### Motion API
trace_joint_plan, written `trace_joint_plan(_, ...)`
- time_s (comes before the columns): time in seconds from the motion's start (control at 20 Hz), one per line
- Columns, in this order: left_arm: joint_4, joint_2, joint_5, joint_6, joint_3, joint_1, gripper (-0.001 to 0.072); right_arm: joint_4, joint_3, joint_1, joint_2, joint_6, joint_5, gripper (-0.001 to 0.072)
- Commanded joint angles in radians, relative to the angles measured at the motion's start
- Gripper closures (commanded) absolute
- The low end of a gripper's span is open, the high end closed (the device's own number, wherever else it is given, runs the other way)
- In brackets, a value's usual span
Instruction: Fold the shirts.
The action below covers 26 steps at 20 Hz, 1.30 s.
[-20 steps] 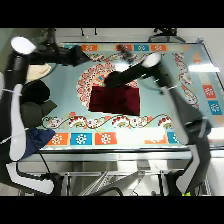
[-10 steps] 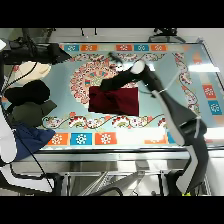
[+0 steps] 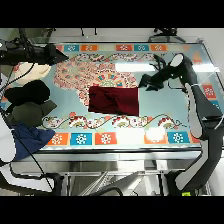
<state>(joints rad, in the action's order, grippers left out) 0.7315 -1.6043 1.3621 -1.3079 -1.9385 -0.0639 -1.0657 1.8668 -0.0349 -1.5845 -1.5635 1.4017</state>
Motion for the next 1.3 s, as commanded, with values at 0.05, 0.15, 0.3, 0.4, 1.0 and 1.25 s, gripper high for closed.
trace_joint_plan(0.05, 0.001, 0.001, 0.002, -0.001, 0.000, -0.001, 0.0694, 0.018, -0.063, 0.018, -0.092, -0.001, -0.031, 0.0127)
trace_joint_plan(0.15, 0.001, 0.001, 0.002, -0.001, 0.000, -0.001, 0.0694, 0.080, -0.063, 0.013, -0.131, 0.024, -0.033, 0.0128)
trace_joint_plan(0.3, 0.001, 0.000, 0.001, 0.000, 0.000, -0.001, 0.0694, 0.137, -0.063, -0.010, -0.175, 0.052, -0.052, 0.0128)
trace_joint_plan(0.4, 0.002, 0.000, 0.001, 0.000, 0.000, -0.001, 0.0694, 0.175, -0.062, -0.026, -0.201, 0.088, -0.061, 0.0128)
trace_joint_plan(1.0, 0.001, -0.002, 0.001, -0.001, 0.000, -0.001, 0.0694, 0.658, 0.056, 0.070, -0.064, 0.322, -0.201, 0.0694)
trace_joint_plan(1.25, 0.001, -0.002, 0.002, -0.001, 0.000, -0.001, 0.0694, 0.380, 0.104, 0.411, 0.092, 0.017, -0.178, 0.0694)
